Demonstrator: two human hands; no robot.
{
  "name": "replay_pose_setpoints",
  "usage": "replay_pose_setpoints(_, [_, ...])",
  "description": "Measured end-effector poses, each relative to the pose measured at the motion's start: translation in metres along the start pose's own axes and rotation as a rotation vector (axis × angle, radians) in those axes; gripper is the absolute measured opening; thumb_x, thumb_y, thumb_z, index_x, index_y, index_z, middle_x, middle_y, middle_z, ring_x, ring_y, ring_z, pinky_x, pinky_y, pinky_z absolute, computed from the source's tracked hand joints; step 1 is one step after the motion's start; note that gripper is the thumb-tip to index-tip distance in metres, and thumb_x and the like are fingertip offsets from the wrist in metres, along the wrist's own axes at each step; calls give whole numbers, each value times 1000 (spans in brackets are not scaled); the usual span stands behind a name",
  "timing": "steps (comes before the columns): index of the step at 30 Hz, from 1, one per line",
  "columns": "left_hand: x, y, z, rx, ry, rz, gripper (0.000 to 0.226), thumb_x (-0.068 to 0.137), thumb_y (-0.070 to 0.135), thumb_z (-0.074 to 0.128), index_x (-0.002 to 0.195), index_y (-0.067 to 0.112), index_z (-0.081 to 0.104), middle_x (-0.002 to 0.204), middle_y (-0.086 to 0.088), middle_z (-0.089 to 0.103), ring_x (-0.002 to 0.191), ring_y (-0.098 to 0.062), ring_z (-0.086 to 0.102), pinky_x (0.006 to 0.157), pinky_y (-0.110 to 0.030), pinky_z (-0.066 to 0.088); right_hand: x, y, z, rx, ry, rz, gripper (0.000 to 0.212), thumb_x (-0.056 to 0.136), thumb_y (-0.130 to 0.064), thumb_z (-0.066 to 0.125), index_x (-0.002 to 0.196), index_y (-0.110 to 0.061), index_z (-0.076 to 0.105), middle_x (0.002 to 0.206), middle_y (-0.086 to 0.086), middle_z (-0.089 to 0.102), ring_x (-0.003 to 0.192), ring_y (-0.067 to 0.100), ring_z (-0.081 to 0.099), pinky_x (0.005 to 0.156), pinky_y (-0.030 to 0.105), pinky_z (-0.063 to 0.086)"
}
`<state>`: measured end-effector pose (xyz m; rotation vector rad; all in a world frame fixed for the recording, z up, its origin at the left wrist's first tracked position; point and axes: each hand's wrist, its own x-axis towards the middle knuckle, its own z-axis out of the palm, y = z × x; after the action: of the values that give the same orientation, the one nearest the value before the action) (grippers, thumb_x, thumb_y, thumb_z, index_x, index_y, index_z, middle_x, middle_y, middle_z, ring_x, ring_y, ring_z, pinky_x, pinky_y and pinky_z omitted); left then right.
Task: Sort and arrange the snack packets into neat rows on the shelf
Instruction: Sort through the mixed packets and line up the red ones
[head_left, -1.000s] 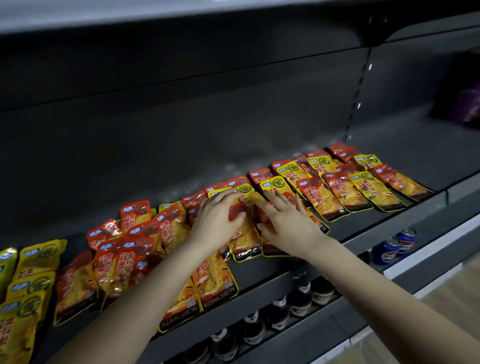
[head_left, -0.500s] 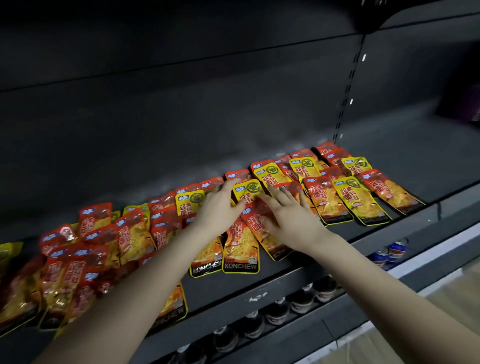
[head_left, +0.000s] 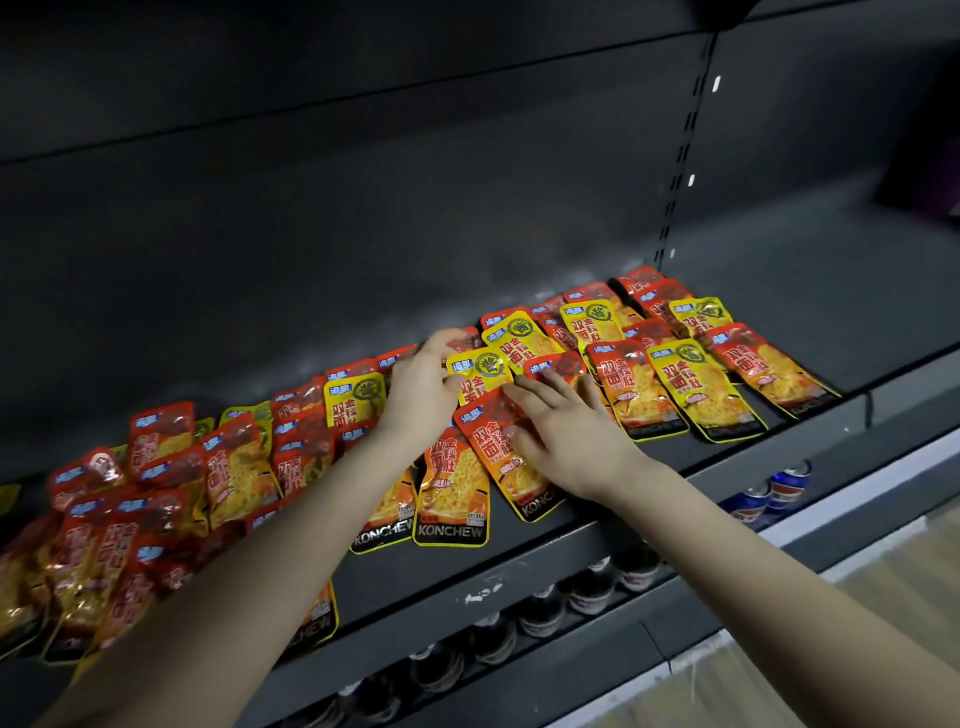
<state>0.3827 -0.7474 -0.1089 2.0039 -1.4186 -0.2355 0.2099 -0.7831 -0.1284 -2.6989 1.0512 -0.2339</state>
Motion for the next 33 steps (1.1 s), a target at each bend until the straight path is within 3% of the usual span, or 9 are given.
replay_pose_setpoints(3, [3, 0, -3, -154, 43, -67, 49, 89, -3, 57, 131, 21, 49, 118, -4, 60, 91, -15, 62, 76, -30, 53, -1, -2, 0, 10, 28, -7, 55, 98, -43, 31, 148, -24, 18, 155, -2, 22, 145, 20, 6, 115, 50, -3])
replay_pose_setpoints(6, [4, -6, -6, -332, 95, -125, 52, 86, -6, 59, 128, 23, 49, 107, 4, 59, 93, -18, 64, 80, -43, 57, -2, -6, -2, 8, 81, -28, 53, 98, -42, 32, 148, -25, 21, 153, -3, 26, 145, 19, 9, 115, 50, -3])
replay_pose_setpoints(9, [1, -10, -17, -415, 183, -104, 51, 85, -7, 59, 125, 23, 50, 97, 15, 56, 92, -19, 65, 79, -43, 57, 3, -15, -7, -2, 109, -55, 51, 98, -42, 31, 147, -26, 23, 153, -4, 26, 145, 19, 9, 114, 50, -4])
replay_pose_setpoints(14, [-8, -23, -58, -508, 342, -89, 45, 88, -8, 55, 123, 21, 49, 105, 3, 56, 90, -20, 64, 69, -32, 58, 19, -45, -12, 20, 135, -137, 51, 98, -39, 34, 146, -24, 26, 152, -5, 26, 145, 18, 8, 114, 51, -3])
replay_pose_setpoints(22, [-47, -85, -148, -458, 537, -146, 47, 87, -10, 53, 116, 27, 48, 106, 2, 58, 94, -20, 66, 79, -43, 57, 54, -141, -3, 52, 128, -363, 51, 98, -38, 34, 146, -25, 24, 151, -5, 28, 144, 17, 13, 115, 48, -1])
replay_pose_setpoints(28, [-99, -147, -219, -363, 650, -257, 48, 87, -9, 53, 119, 27, 51, 106, 8, 59, 96, -14, 64, 83, -40, 56, 71, -239, 18, 95, 94, -550, 52, 98, -38, 34, 147, -23, 23, 152, -4, 28, 144, 16, 12, 116, 47, -2])
replay_pose_setpoints(33, [-141, -190, -263, -297, 715, -307, 47, 86, -8, 53, 121, 24, 52, 103, 10, 61, 103, -17, 62, 86, -42, 54, 73, -306, 37, 103, 69, -662, 53, 98, -38, 34, 147, -23, 21, 153, -4, 26, 144, 16, 12, 115, 46, -4])
